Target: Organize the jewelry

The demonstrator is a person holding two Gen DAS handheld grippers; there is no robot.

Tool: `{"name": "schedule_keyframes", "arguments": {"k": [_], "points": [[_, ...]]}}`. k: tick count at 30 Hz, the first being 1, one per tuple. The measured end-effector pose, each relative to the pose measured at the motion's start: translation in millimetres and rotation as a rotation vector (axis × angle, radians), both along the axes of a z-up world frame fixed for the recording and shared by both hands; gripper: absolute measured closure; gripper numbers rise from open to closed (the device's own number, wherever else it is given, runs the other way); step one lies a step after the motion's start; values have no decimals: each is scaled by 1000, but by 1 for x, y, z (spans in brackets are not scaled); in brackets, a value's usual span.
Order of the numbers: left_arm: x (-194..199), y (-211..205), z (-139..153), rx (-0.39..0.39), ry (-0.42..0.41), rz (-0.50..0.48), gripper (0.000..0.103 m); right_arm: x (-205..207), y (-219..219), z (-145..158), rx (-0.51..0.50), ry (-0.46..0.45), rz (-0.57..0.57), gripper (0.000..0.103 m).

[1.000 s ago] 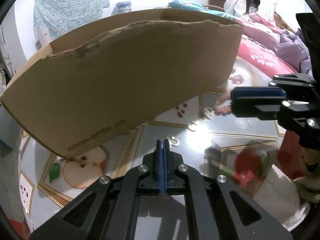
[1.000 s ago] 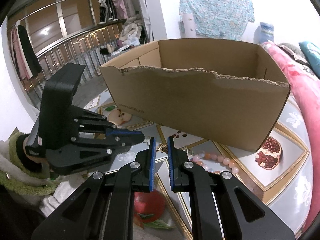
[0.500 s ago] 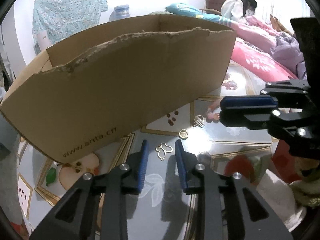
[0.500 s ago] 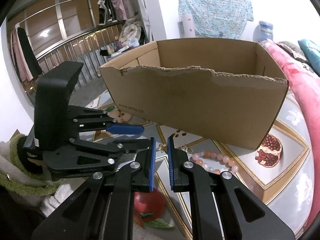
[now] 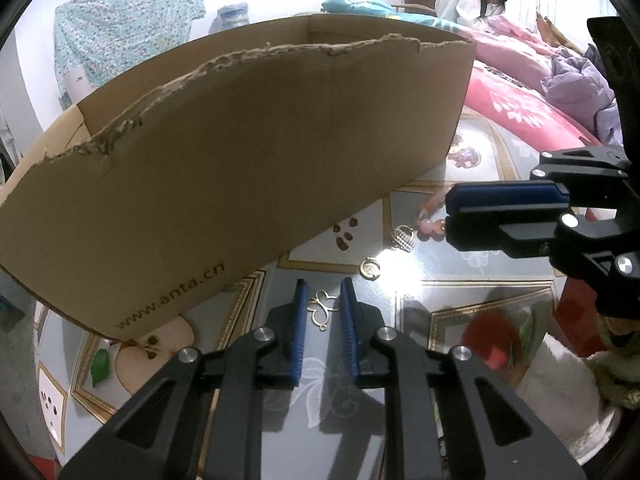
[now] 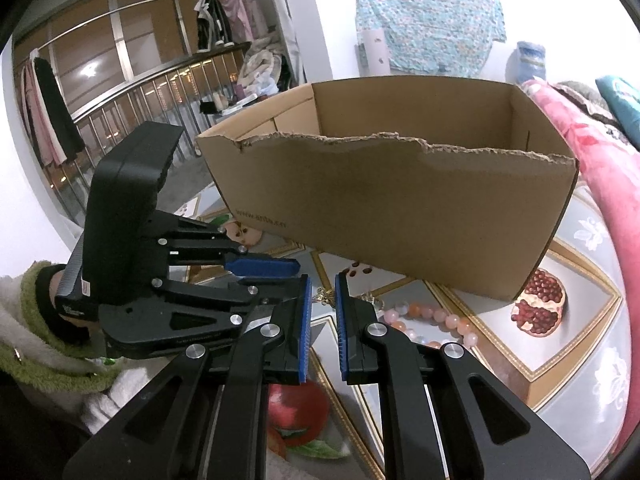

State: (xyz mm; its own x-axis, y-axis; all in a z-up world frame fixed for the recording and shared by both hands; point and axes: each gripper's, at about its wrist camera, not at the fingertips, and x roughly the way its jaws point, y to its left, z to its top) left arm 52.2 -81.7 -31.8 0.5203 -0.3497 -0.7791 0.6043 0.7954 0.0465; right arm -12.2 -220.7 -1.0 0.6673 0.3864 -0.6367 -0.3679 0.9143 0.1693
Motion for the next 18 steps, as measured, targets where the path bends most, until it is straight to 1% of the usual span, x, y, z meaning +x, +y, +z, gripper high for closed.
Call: {"name": "schedule_keyframes", "arguments": {"k": [5,6,7,12,16,17,18], "points": [[-2,1,0,-2,-3,4,88,0,1,1,-2,-2,-1,93],[-2,1,0,-3,-6,4,100,0,1,1,-2,-2,-1,93],[-1,2,0,-2,-1,3,102,0,1,1,-2,-2,-1,93],[-2,4,1,-9,3,11,102,0,1,3,-7,-7,-1,93],[-7,10,8,-49,-4,13,102,-1,2,3,-8,-10,-2,93],[-7,12,10,-56,-1,12,101,-1,2,3,-8,-10,-2,93],[-7,13,11,-59,3,17,96,-1,3,3,-9,-9,0,93]]}}
